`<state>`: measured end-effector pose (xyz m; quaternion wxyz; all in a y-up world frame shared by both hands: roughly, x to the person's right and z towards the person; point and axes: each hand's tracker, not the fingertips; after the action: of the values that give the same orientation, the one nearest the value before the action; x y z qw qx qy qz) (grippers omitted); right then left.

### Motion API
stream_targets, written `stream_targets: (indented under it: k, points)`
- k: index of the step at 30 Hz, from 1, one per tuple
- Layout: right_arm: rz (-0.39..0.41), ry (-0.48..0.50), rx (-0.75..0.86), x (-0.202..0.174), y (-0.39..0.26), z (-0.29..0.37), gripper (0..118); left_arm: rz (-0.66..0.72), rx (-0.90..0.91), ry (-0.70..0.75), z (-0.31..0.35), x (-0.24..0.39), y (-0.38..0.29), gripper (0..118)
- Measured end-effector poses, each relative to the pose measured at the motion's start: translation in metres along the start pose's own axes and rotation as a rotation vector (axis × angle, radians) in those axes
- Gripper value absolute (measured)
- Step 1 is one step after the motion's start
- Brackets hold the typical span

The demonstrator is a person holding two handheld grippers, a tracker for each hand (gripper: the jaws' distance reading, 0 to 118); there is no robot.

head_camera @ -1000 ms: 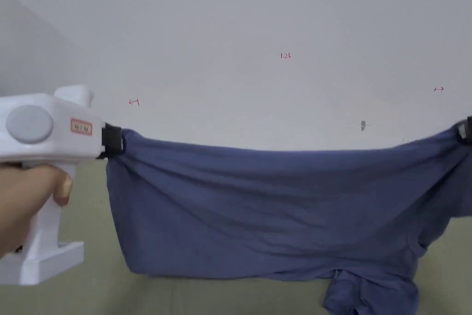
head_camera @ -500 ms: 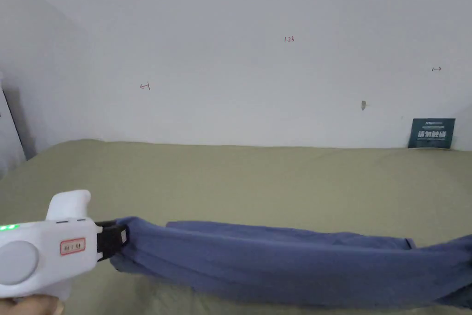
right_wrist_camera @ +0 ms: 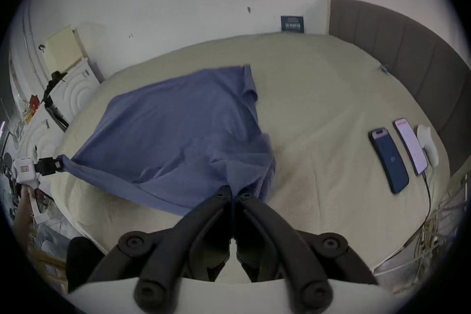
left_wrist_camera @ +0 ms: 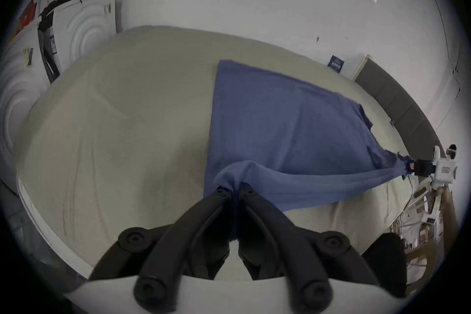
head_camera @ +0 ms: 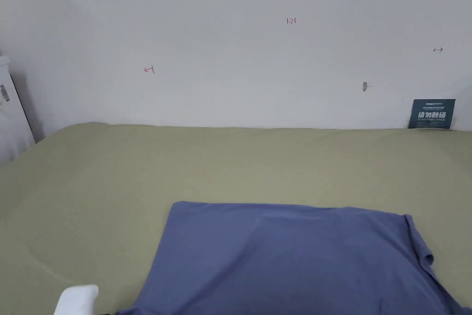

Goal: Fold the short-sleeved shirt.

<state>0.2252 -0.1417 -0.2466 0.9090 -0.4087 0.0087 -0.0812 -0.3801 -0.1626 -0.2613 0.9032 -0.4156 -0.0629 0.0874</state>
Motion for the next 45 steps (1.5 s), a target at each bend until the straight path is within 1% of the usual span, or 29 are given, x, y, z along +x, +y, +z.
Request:
stream_targets:
  k: [3,4,5,6,7,8,9,10,12,13,15,18,19,20,21,22,23,24,26,29,33,34,35,36,37,38,39,42,45]
  points:
    - [0.010,-0.018,-0.027,0.000,-0.011,-0.007,2,-0.028,-0.032,0.006,-0.009,0.001,-0.017,5]
    - [0.013,-0.023,-0.041,0.001,-0.013,-0.009,2,-0.027,-0.037,0.006,-0.012,-0.001,-0.020,7]
    - [0.019,-0.021,-0.064,0.000,-0.016,-0.011,4,-0.025,-0.035,0.006,-0.014,-0.003,-0.023,15]
    - [0.021,-0.027,-0.079,0.000,-0.017,-0.013,12,-0.017,-0.037,0.013,-0.016,-0.004,-0.025,35]
    - [0.022,-0.047,-0.088,0.000,-0.018,-0.015,37,-0.002,-0.045,0.038,-0.018,-0.006,-0.025,70]
    - [0.028,-0.066,-0.102,0.001,-0.018,-0.016,64,0.014,-0.059,0.085,-0.019,-0.007,-0.024,87]
    - [0.040,-0.113,-0.118,0.002,-0.019,-0.015,90,0.039,-0.066,0.109,-0.019,-0.011,-0.022,92]
    - [0.034,-0.131,-0.106,0.003,-0.019,-0.013,105,0.075,-0.063,0.104,-0.016,-0.014,-0.021,92]
    - [0.016,-0.109,-0.069,0.007,-0.018,-0.004,106,0.134,-0.030,0.061,-0.006,-0.019,-0.017,92]
    - [-0.005,-0.080,-0.034,0.014,-0.017,0.000,105,0.150,-0.019,0.052,-0.001,-0.019,-0.015,92]
    - [-0.024,-0.060,-0.025,0.014,-0.013,0.006,104,0.131,-0.010,0.057,0.009,-0.013,-0.015,92]
    - [-0.019,-0.061,-0.017,0.005,-0.013,0.012,104,0.059,0.009,0.070,0.015,-0.002,-0.018,92]
    - [-0.011,-0.058,-0.020,0.004,-0.013,0.013,100,0.044,0.010,0.068,0.017,0.001,-0.019,91]
    - [-0.002,-0.054,-0.025,0.003,-0.013,0.015,92,0.033,0.011,0.065,0.019,0.002,-0.021,89]
    - [0.009,-0.046,-0.038,-0.001,-0.015,0.015,73,0.028,0.014,0.053,0.022,0.003,-0.023,82]
    - [0.037,-0.041,-0.061,-0.003,-0.015,0.015,35,0.026,0.027,0.048,0.024,0.007,-0.025,56]
    - [0.063,-0.057,-0.078,-0.005,-0.016,0.014,7,0.022,0.034,0.050,0.025,0.009,-0.026,27]
    - [0.088,-0.083,-0.092,-0.010,-0.019,0.012,2,0.014,0.035,0.066,0.025,0.012,-0.029,10]
    - [0.142,-0.089,-0.097,-0.017,-0.024,0.012,0,0.003,0.032,0.095,0.025,0.016,-0.033,0]
    - [0.157,-0.059,-0.099,-0.024,-0.031,0.012,0,0.022,-0.024,0.059,0.028,0.016,-0.040,0]
    - [0.148,-0.042,-0.110,-0.026,-0.034,0.009,0,-0.004,-0.049,0.076,0.023,0.019,-0.044,0]
    - [0.145,-0.043,-0.108,-0.026,-0.034,0.009,0,-0.006,-0.060,0.068,0.018,0.017,-0.042,2]
    - [0.140,-0.045,-0.105,-0.024,-0.034,0.009,0,-0.006,-0.067,0.059,0.016,0.017,-0.041,11]
    - [0.134,-0.047,-0.103,-0.022,-0.034,0.010,0,-0.005,-0.065,0.062,0.015,0.017,-0.040,32]
    - [0.128,-0.046,-0.102,-0.018,-0.033,0.009,0,-0.004,-0.058,0.065,0.013,0.018,-0.039,72]
    - [0.123,-0.050,-0.102,-0.016,-0.033,0.010,0,-0.004,-0.047,0.072,0.006,0.016,-0.035,92]
    - [0.118,-0.056,-0.101,-0.014,-0.032,0.010,0,0.000,-0.043,0.070,0.004,0.016,-0.033,100]
    - [0.109,-0.067,-0.094,-0.009,-0.032,0.013,0,0.017,-0.017,0.037,-0.009,0.015,-0.026,100]
    - [0.087,-0.073,-0.093,-0.001,-0.030,0.012,0,-0.010,-0.039,0.061,-0.034,0.017,-0.021,100]
